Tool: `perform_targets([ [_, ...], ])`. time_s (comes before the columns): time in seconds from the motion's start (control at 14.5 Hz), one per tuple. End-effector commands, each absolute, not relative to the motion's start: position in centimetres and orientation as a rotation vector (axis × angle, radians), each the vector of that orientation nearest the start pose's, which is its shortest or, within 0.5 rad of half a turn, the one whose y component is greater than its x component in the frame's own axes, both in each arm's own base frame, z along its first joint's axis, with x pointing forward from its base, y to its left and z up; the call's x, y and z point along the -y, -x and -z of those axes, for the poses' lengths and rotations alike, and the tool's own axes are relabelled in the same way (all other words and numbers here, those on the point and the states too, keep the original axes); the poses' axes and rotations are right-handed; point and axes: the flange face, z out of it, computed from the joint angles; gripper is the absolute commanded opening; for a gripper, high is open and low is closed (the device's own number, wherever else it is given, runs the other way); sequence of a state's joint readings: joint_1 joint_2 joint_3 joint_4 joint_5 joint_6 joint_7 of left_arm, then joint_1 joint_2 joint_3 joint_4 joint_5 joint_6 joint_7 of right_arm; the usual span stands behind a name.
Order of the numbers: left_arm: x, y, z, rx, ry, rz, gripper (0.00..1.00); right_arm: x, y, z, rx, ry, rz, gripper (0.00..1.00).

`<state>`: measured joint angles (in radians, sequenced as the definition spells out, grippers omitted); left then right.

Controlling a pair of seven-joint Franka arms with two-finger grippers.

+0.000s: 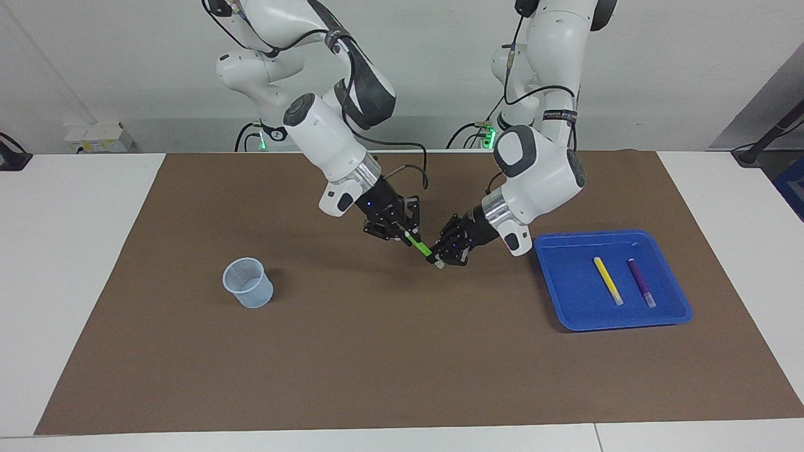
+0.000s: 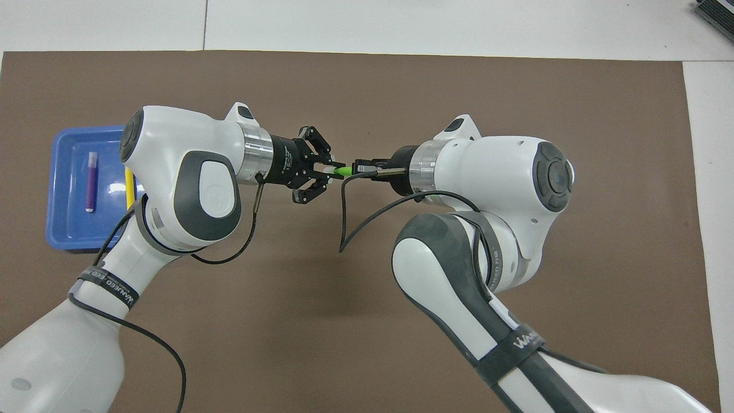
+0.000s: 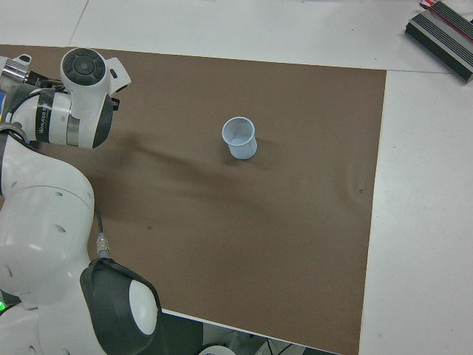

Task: Transfer and insert pens with both arms
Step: 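Open the left gripper and pull back while the right gripper holds the pen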

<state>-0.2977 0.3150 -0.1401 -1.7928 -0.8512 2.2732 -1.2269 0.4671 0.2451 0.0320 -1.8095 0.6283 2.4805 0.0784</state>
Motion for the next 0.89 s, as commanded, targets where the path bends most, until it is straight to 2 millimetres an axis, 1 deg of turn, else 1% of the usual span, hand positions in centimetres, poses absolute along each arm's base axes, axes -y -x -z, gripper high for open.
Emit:
perform_targets([
  [0.0,28.8,-58.6,-41.3,-1.512,-1.952,0.572,0.61,-30.9,-58.7,-44.9,-0.010,2.534,0.352,0.00],
  [0.07,28.9,-58.5,-41.7,-1.504,-1.956,0.571,0.95,-30.8,-58.9,-45.1,-0.022,2.529,0.374,0.00],
  [0.14,28.9,-58.4,-41.9,-1.503,-1.957,0.574,1.00,-30.8,-58.9,-45.1,-0.033,2.525,0.384,0.00],
  [0.28,28.6,-58.4,-42.4,-1.504,-1.954,0.587,1.00,-30.9,-58.8,-45.2,-0.029,2.532,0.386,0.00],
  [0.34,28.1,-58.4,-42.7,-1.500,-1.961,0.596,1.00,-30.6,-59.0,-45.1,-0.026,2.539,0.385,0.00],
  [0.41,27.7,-58.5,-42.9,-1.491,-1.975,0.598,1.00,-29.6,-59.4,-45.2,-0.031,2.551,0.388,0.00],
  [0.48,26.8,-58.6,-43.3,-1.469,-1.996,0.587,1.00,-28.4,-59.8,-45.4,-0.026,2.572,0.382,0.00],
  [0.55,25.6,-59.0,-43.2,-1.408,-2.063,0.545,1.00,-26.8,-60.2,-45.7,-0.022,2.599,0.357,0.00],
  [0.62,24.6,-59.2,-43.3,-1.336,-2.131,0.498,1.00,-25.2,-60.8,-47.1,0.004,2.629,0.353,0.00],
  [0.69,24.0,-59.3,-43.3,-1.282,-2.175,0.467,1.00,-23.6,-61.2,-48.2,0.036,2.674,0.339,0.00],
  [0.83,23.5,-59.1,-43.7,-1.181,-2.288,0.382,1.00,-19.2,-62.2,-50.7,0.061,2.761,0.302,0.00],
])
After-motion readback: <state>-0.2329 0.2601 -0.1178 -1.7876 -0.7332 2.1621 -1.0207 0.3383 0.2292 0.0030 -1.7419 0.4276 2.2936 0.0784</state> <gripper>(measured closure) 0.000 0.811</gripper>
